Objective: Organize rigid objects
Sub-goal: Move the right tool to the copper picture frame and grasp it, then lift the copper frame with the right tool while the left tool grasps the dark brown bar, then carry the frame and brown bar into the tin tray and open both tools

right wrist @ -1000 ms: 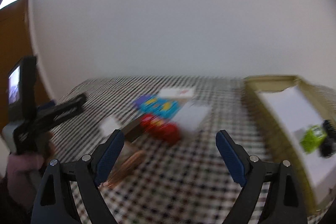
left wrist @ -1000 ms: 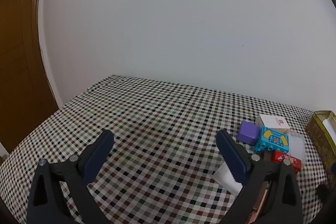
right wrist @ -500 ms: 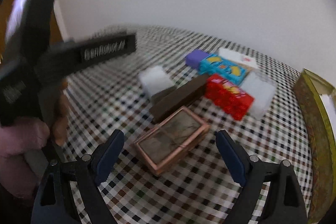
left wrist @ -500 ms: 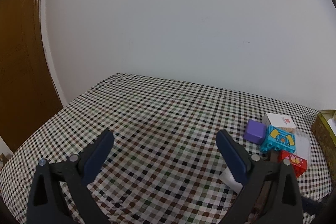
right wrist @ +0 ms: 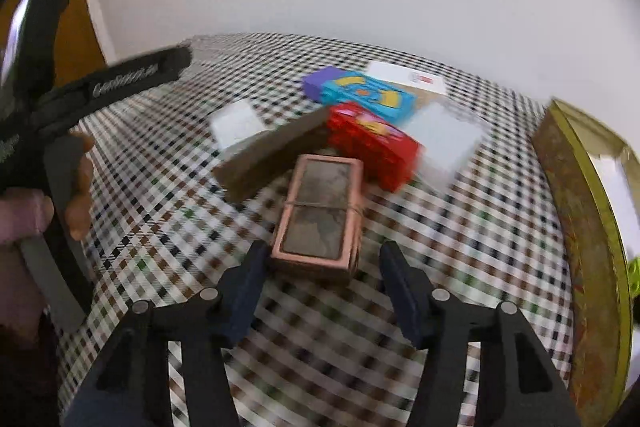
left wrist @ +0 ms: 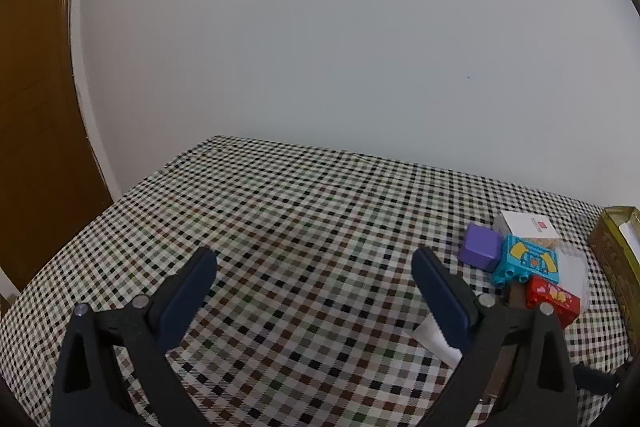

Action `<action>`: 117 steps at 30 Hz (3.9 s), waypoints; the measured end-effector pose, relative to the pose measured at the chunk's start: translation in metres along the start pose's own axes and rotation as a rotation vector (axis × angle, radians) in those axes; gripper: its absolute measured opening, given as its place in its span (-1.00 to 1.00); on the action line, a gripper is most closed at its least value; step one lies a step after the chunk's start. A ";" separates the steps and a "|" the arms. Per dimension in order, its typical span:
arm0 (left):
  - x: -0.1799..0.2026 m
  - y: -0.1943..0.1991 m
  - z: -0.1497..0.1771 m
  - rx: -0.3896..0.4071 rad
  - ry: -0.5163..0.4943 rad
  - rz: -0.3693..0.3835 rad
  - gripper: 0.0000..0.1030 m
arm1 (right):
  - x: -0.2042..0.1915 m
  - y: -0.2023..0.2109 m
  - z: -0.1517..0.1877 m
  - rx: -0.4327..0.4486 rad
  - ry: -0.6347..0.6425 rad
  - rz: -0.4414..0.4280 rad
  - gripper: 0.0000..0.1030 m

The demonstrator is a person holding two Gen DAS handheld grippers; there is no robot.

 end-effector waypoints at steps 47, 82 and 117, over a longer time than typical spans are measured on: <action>0.145 0.034 0.068 -0.259 -0.337 0.641 -0.28 | 0.073 0.043 -0.009 0.191 -0.212 0.080 -0.05; 0.129 -0.004 0.056 -0.288 -0.304 0.472 0.20 | 0.064 0.014 0.014 0.033 -0.125 0.103 -0.09; 0.140 0.052 0.030 -0.070 -0.104 0.519 -0.74 | 0.112 0.111 -0.032 0.518 -0.321 0.098 -0.08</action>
Point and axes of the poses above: each gripper's, at about its wrist camera, not at the fingertips, and y roughly against the way its jaws point, x to its right, z to its underside, the point moved 10 cm from there along -y, roughly the way its jaws point, and after that the axes turned 4 degrees about y, right-handed, at the moved point
